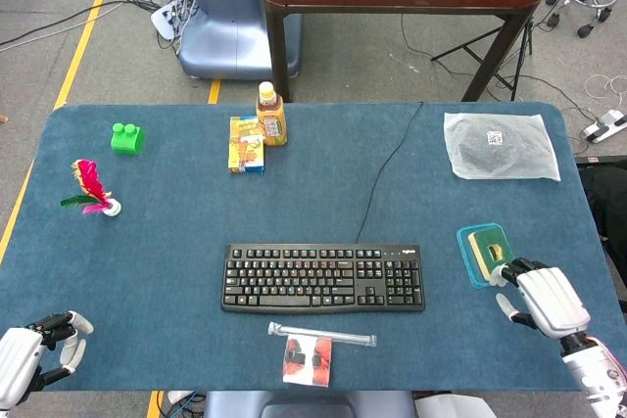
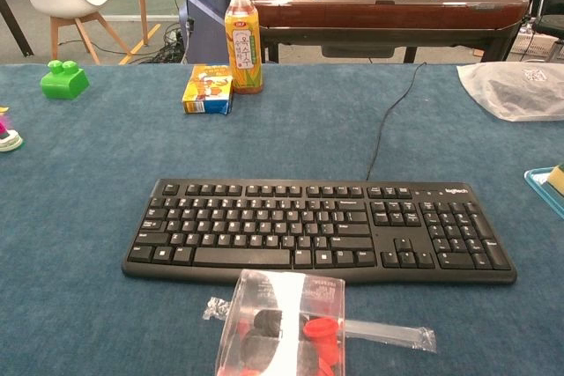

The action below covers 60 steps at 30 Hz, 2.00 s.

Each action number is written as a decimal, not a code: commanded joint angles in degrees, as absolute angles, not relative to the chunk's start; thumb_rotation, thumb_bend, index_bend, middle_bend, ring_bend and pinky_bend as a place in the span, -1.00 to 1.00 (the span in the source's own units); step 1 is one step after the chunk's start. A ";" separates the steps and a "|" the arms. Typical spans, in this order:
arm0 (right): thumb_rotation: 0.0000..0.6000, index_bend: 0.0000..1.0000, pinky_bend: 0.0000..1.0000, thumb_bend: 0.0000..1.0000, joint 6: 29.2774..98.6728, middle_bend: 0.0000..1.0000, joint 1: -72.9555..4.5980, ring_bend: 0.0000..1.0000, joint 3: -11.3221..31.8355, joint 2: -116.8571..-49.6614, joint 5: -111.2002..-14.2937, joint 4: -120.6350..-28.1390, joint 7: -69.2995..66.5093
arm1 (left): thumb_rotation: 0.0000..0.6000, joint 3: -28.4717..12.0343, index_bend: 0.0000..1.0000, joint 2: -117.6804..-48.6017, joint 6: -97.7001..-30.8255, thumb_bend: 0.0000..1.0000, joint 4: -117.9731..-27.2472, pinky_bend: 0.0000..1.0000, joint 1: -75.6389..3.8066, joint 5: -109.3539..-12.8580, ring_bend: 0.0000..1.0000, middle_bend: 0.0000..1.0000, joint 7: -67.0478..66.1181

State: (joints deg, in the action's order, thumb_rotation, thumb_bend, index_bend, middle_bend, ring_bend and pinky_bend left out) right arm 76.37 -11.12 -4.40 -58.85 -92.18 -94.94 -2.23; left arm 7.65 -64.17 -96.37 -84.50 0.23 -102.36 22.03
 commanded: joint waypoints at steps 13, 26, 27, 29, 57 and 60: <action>1.00 -0.02 0.33 -0.13 75.97 0.07 -11.75 -0.21 -3.48 -60.40 -93.57 -93.79 -2.67 | 1.00 7.69 0.16 -64.29 -95.50 -0.15 -84.34 0.28 -0.27 -102.16 -0.01 0.01 22.73; 1.00 -0.23 1.00 0.93 67.60 0.81 -18.21 0.74 -0.03 -63.71 -91.39 -94.17 2.70 | 1.00 7.63 0.19 -64.45 -98.09 -0.15 -83.89 0.32 0.22 -103.25 0.04 0.09 24.05; 1.00 -0.25 1.00 0.97 66.44 0.86 -19.00 0.80 0.45 -64.09 -90.66 -94.53 3.87 | 1.00 7.60 0.19 -64.35 -98.35 -0.15 -83.99 0.32 0.31 -103.19 0.04 0.09 24.32; 1.00 -0.27 1.00 0.99 64.43 0.95 -20.21 0.90 1.14 -64.68 -89.26 -95.10 5.78 | 1.00 7.61 0.20 -64.16 -98.52 -0.15 -84.03 0.32 0.39 -103.11 0.04 0.09 24.66; 1.00 -0.43 1.00 1.00 48.73 1.00 -33.16 1.00 4.65 -76.37 -72.80 -94.52 22.31 | 1.00 7.65 0.26 -63.19 -98.86 -0.15 -84.79 0.33 1.13 -102.55 0.09 0.18 24.48; 1.00 -0.43 1.00 1.00 47.98 1.00 -34.04 1.00 4.58 -77.36 -71.24 -93.37 23.15 | 1.00 7.61 0.26 -63.12 -98.86 -0.15 -84.88 0.33 1.11 -102.53 0.09 0.18 24.66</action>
State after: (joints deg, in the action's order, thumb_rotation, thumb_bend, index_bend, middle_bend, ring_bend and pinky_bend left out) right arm 48.31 -33.66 4.64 -76.95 -71.67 -93.82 22.73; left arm 7.62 -63.13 -98.86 -84.87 1.12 -102.53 24.65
